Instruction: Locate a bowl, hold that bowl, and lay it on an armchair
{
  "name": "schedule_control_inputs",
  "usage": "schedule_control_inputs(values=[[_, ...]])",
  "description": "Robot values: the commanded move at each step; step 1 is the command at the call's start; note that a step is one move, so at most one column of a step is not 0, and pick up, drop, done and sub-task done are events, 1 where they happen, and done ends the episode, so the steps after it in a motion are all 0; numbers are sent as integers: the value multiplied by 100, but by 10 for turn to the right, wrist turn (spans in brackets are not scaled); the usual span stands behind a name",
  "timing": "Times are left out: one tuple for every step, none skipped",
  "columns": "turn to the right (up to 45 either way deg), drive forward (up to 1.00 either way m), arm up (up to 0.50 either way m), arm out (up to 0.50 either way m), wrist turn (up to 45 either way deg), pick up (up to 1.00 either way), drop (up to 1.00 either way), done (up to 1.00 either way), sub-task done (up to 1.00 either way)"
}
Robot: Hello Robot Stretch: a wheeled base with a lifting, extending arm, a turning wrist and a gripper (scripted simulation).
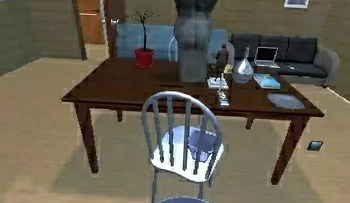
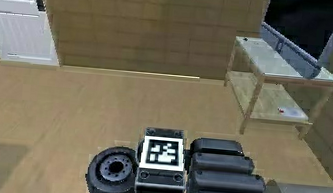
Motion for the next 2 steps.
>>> schedule_control_inputs(values=[[360, 0, 0, 0, 0, 0, 0, 0, 0], [450, 0, 0, 0, 0, 0, 0, 0, 0]])
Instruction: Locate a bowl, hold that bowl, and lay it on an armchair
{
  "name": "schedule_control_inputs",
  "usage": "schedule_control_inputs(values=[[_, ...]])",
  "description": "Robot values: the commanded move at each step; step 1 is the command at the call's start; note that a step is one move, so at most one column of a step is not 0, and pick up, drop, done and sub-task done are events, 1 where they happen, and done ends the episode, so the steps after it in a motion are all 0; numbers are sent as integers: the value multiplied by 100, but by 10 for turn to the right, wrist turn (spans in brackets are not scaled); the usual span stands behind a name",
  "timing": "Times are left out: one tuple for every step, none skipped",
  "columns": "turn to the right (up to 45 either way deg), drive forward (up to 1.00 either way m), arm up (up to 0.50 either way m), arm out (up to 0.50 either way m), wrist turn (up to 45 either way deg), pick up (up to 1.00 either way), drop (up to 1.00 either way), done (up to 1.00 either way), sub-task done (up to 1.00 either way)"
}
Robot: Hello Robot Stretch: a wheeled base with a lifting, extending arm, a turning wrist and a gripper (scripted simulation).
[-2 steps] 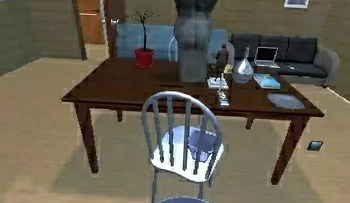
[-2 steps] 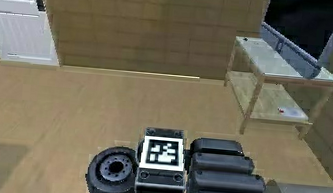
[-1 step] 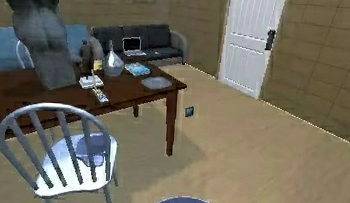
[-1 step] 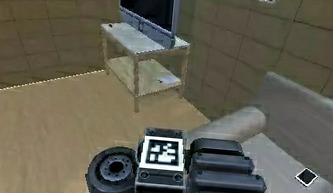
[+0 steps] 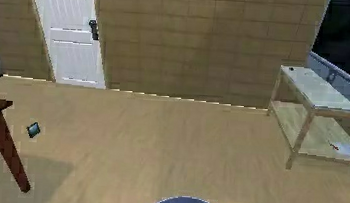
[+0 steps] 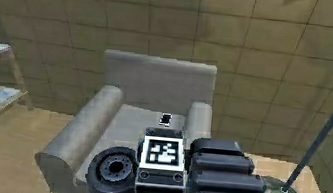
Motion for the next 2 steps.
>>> schedule_control_inputs(values=[[450, 0, 0, 0, 0, 0, 0, 0, 0], [450, 0, 0, 0, 0, 0, 0, 0, 0]])
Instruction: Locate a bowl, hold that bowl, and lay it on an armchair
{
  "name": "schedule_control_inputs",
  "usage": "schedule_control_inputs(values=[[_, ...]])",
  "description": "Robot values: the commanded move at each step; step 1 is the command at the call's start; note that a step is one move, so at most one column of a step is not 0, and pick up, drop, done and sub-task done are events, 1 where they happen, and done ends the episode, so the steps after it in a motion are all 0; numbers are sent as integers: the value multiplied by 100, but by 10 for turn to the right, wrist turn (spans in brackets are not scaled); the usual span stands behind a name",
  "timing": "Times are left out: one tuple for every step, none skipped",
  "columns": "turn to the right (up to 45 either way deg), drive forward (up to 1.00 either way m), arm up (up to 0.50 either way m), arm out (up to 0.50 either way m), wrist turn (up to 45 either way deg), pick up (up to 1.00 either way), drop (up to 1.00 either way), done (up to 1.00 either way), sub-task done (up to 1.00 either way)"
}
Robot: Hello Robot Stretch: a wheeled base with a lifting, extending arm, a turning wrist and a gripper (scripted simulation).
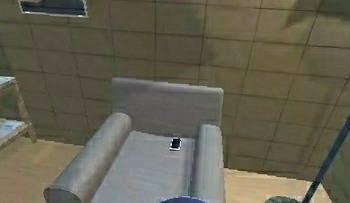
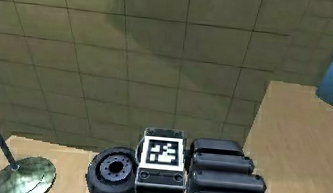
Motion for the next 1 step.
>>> schedule_control_inputs(values=[[420, 0, 0, 0, 0, 0, 0, 0, 0]])
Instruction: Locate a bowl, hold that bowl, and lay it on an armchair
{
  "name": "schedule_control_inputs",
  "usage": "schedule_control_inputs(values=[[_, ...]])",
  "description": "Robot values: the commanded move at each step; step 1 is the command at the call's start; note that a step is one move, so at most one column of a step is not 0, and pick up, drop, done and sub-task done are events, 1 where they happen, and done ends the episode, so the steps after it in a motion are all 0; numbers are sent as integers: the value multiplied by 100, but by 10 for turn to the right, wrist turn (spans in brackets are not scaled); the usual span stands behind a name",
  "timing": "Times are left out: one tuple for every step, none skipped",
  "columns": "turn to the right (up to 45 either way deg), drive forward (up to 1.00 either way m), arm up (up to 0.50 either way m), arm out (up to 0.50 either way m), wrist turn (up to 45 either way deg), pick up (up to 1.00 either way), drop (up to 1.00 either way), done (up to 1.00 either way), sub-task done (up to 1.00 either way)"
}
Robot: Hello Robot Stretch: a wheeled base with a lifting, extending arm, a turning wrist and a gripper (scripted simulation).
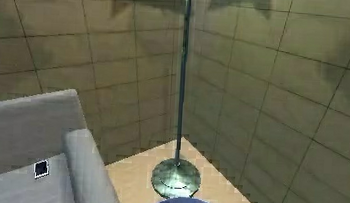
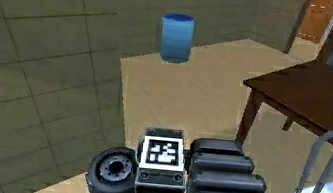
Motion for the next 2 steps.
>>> schedule_control_inputs(values=[[-450, 0, 0, 0, 0, 0, 0, 0, 0], [-450, 0, 0, 0, 0, 0, 0, 0, 0]])
